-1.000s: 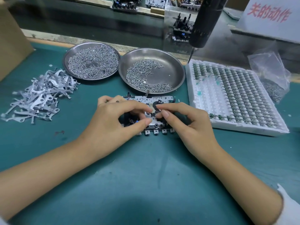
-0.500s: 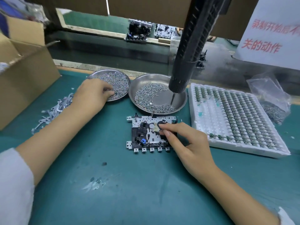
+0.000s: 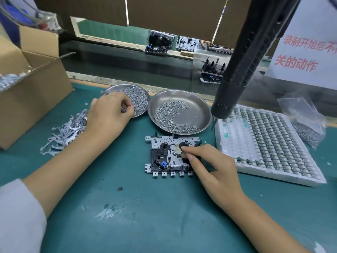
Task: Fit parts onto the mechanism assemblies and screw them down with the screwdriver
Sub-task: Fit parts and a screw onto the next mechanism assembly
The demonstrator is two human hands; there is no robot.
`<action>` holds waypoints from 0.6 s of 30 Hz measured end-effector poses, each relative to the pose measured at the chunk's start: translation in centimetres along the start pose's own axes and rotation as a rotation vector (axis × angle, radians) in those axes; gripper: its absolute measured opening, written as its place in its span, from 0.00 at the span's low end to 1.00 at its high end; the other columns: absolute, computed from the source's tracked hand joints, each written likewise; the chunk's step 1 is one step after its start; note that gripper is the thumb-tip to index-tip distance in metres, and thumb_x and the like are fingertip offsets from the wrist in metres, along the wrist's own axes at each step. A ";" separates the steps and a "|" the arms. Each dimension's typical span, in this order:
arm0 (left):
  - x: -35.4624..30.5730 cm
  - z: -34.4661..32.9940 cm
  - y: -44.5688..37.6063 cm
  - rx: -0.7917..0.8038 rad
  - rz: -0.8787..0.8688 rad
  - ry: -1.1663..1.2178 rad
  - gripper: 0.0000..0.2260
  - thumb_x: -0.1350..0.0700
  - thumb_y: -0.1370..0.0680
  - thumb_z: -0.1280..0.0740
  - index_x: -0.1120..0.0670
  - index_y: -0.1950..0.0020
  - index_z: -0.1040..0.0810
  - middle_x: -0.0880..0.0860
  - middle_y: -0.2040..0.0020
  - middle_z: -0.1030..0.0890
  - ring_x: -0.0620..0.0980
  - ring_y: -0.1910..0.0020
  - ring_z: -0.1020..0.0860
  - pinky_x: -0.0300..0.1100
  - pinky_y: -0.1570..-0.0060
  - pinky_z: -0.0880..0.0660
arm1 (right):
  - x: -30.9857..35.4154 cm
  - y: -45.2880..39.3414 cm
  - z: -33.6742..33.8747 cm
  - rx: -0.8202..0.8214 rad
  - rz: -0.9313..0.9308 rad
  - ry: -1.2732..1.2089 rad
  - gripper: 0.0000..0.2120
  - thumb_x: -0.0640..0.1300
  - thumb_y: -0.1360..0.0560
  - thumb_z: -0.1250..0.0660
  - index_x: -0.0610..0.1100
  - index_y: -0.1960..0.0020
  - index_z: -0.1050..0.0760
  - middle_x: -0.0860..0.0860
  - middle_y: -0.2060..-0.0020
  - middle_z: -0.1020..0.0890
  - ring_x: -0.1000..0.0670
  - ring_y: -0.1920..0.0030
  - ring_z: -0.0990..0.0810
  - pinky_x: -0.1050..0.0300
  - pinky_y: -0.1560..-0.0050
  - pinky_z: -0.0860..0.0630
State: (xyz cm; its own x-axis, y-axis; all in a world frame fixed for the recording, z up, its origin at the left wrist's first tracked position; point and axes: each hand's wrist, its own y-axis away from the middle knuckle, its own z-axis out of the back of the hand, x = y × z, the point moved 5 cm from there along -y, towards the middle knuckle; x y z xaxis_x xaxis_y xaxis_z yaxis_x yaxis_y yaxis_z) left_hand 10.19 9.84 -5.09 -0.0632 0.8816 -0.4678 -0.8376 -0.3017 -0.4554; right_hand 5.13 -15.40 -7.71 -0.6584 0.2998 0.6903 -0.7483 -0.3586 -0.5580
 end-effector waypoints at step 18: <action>-6.8 1.9 7.9 -0.106 -0.257 0.728 0.04 0.55 0.29 0.28 0.50 0.56 0.18 0.44 0.57 0.21 0.44 0.57 0.22 0.55 0.53 0.26 | 1.6 -4.9 -2.8 0.161 -0.630 -0.809 0.12 0.46 0.30 0.32 0.37 0.58 0.16 0.43 0.60 0.15 0.51 0.59 0.17 0.62 0.56 0.22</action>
State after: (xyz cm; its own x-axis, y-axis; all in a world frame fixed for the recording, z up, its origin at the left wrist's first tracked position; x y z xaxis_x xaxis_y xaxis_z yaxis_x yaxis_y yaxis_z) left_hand 2.99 2.15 -4.08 0.5289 0.4796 -0.7002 -0.7188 -0.1855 -0.6700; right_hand 7.53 -10.70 -5.20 0.1434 -0.1879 0.9717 -0.8795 -0.4743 0.0381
